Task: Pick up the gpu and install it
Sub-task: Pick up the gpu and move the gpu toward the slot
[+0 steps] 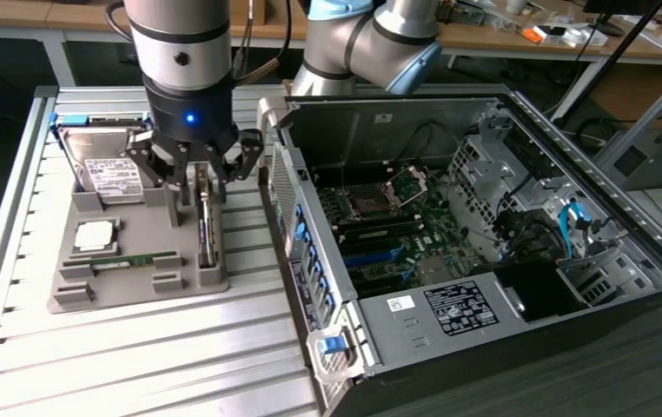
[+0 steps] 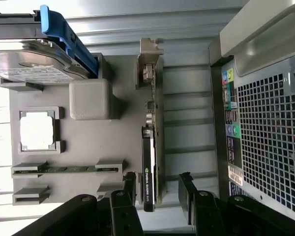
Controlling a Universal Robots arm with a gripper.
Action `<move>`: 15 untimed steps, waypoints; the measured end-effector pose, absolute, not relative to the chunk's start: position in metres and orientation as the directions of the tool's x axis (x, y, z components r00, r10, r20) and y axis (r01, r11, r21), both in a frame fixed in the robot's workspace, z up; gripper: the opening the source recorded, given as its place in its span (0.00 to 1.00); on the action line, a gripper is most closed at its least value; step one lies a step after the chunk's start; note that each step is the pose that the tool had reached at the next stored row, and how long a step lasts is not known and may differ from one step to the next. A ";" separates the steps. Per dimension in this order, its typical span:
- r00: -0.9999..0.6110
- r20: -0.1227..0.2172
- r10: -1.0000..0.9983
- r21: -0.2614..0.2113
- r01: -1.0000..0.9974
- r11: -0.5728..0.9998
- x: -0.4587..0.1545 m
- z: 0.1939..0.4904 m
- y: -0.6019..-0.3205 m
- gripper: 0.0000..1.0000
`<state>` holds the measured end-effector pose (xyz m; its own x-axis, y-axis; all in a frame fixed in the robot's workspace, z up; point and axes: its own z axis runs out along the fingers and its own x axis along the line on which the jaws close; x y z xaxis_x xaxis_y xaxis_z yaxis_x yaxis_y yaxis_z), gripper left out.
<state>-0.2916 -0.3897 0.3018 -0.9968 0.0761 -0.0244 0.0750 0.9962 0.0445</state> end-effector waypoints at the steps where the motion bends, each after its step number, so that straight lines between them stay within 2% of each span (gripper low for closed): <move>1: -0.997 -0.024 0.076 0.045 0.075 0.996 -0.292 0.301 -0.388 0.48; 15: -0.997 -0.024 0.076 0.045 0.075 0.996 -0.292 0.290 -0.379 0.48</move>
<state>-0.2916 -0.3789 0.2899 -0.9968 0.0762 -0.0245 0.0751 0.9962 0.0446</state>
